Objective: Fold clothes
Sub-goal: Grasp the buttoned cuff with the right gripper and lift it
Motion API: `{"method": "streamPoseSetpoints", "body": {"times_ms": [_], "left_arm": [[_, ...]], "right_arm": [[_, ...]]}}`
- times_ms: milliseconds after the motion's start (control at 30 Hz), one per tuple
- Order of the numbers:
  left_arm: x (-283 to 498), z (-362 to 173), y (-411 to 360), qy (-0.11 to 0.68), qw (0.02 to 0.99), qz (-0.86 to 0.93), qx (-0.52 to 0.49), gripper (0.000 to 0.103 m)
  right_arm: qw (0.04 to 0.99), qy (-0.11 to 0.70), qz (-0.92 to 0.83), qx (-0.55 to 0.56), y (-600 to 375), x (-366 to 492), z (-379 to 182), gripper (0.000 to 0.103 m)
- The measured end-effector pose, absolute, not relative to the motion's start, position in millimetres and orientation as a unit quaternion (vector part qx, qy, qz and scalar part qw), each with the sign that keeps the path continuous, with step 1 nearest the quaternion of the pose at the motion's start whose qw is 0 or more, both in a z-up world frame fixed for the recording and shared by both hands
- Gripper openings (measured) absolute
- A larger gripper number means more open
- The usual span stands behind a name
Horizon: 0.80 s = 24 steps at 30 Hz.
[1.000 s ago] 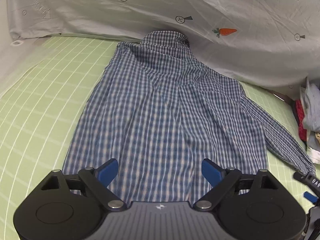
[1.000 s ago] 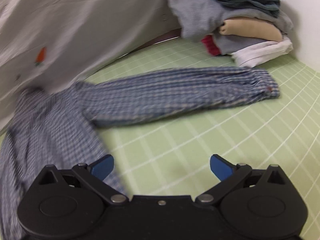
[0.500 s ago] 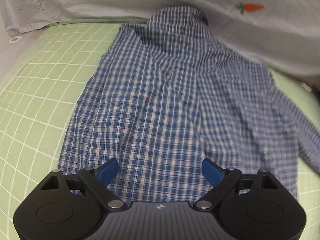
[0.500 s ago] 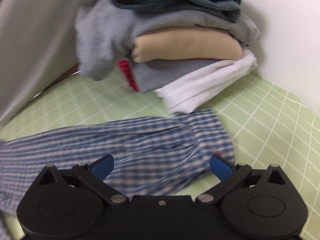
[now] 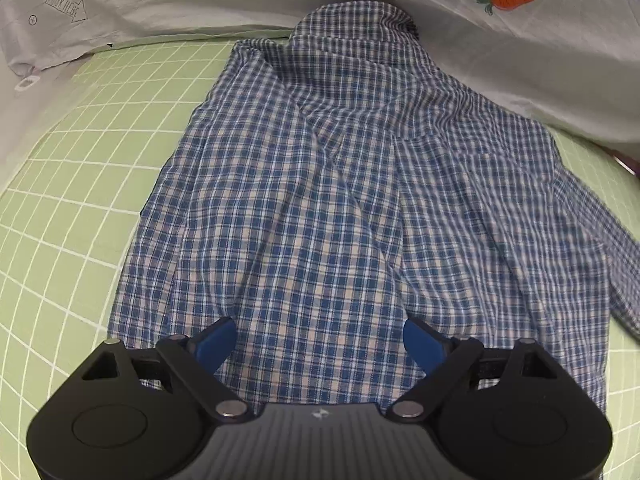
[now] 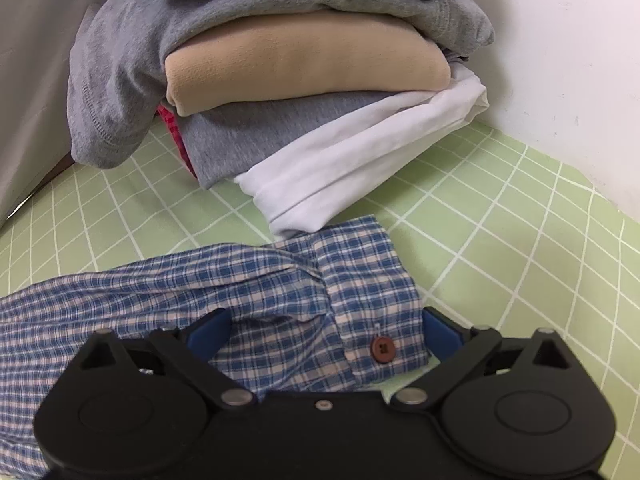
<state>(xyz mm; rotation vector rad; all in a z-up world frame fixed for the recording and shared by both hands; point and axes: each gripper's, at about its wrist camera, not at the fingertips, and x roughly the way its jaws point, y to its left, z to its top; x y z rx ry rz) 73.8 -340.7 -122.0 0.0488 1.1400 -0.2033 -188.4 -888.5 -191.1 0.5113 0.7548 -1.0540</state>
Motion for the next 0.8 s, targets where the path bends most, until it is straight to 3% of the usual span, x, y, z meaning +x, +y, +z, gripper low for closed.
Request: {"method": "streamPoseSetpoints", "body": {"times_ms": [67, 100, 133, 200, 800], "left_arm": [[73, -118, -340, 0.533, 0.840, -0.096, 0.022, 0.091], [74, -116, -339, 0.530, 0.842, -0.095, 0.020, 0.091], [74, -114, -337, 0.528, 0.844, -0.095, 0.016, 0.091], [73, -109, -333, 0.522, 0.848, -0.094, 0.006, 0.091], [19, -79, -268, 0.484, 0.869, -0.086, -0.063, 0.091]], "right_arm": [[0.773, 0.349, -0.476, 0.232, -890, -189, -187, 0.068], [0.777, 0.353, -0.468, 0.230, -890, -189, -184, 0.045], [0.781, 0.359, -0.456, 0.231, -891, -188, -181, 0.035], [0.792, 0.360, -0.432, 0.237, -889, -188, -175, 0.030], [0.903, 0.297, -0.244, 0.195, -733, -183, -90, 0.026]]}}
